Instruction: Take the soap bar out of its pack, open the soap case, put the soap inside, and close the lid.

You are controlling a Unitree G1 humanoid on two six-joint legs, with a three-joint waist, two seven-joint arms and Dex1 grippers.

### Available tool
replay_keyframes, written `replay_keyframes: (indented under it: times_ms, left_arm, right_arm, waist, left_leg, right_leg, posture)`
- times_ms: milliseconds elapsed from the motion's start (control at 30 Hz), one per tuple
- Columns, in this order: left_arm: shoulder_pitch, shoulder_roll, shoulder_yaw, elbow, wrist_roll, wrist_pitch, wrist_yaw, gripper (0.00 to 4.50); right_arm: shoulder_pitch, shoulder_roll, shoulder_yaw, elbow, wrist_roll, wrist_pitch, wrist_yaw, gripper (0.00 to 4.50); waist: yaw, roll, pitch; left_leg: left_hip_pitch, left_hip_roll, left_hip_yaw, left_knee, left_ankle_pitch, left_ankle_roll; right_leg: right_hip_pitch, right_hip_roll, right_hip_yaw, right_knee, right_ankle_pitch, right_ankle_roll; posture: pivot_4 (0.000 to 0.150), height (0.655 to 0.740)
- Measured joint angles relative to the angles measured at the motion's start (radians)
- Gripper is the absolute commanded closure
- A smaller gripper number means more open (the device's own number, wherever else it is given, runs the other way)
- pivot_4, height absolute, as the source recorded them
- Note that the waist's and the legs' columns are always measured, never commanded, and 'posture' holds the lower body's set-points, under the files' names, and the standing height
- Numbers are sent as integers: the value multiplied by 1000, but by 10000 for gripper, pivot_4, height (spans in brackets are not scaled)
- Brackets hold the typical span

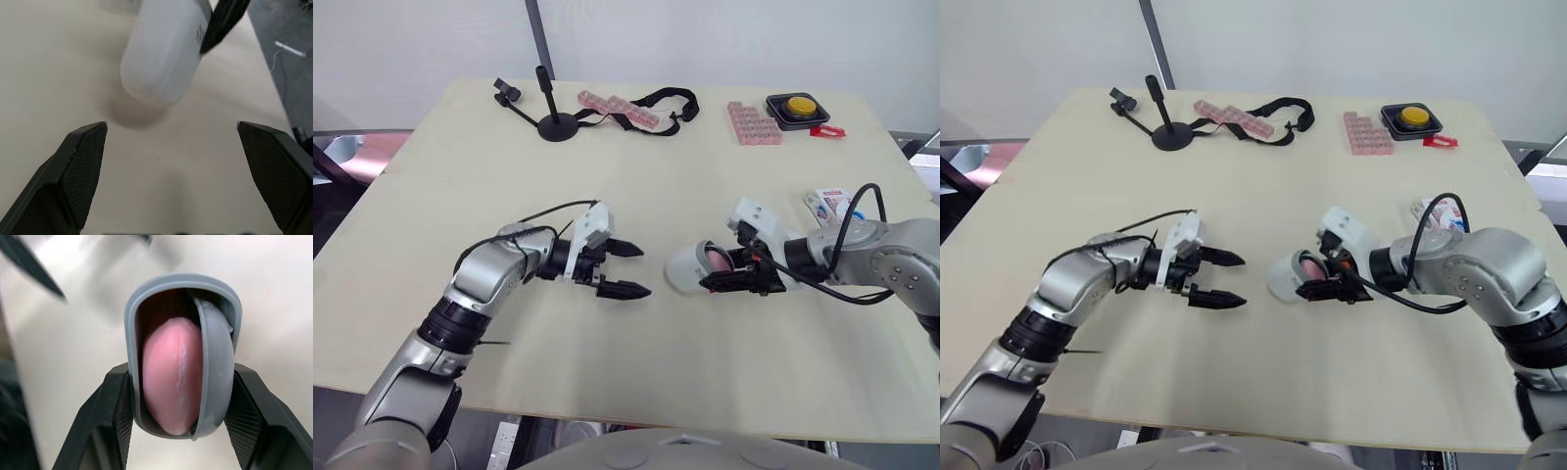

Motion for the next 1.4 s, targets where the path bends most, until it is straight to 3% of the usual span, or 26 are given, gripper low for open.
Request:
replay_keyframes:
  times_ms: [233, 500, 900, 1400]
  left_arm:
    - [-59, -86, -53, -16, 52, -30, 41, 0]
    - [-39, -128, -147, -20, 172, -169, 69, 0]
    - [-44, -213, -155, 85, 272, -296, 99, 0]
    - [-59, -240, -157, 124, 293, -319, 50, 0]
  right_arm:
    - [-156, -53, 228, -30, -272, -111, 179, 24657]
    - [-258, -54, 319, -31, -402, -87, 277, 24657]
    - [-265, -8, 331, -31, -474, -78, 312, 24657]
    - [-256, -3, 328, -44, -506, -77, 330, 24657]
  waist:
    - [-6, 0, 0]
    - [-2, 0, 1]
    - [-4, 0, 1]
    - [-3, 0, 0]
  left_leg:
    - [-4, 1, 0, 0, -1, -2]
    - [-1, 1, 0, 1, -1, -2]
    - [-1, 2, 1, 1, -1, -1]
    - [0, 2, 1, 3, -1, -1]
  right_leg:
    - [1, 4, 3, -1, 0, 0]
    - [2, 4, 3, 1, 0, 0]
    - [3, 4, 4, 3, 0, 0]
    - [3, 4, 5, 5, 0, 0]
  posture:
    - [1500, 7400]
    - [1500, 7400]
    - [1500, 7400]
    - [1500, 7400]
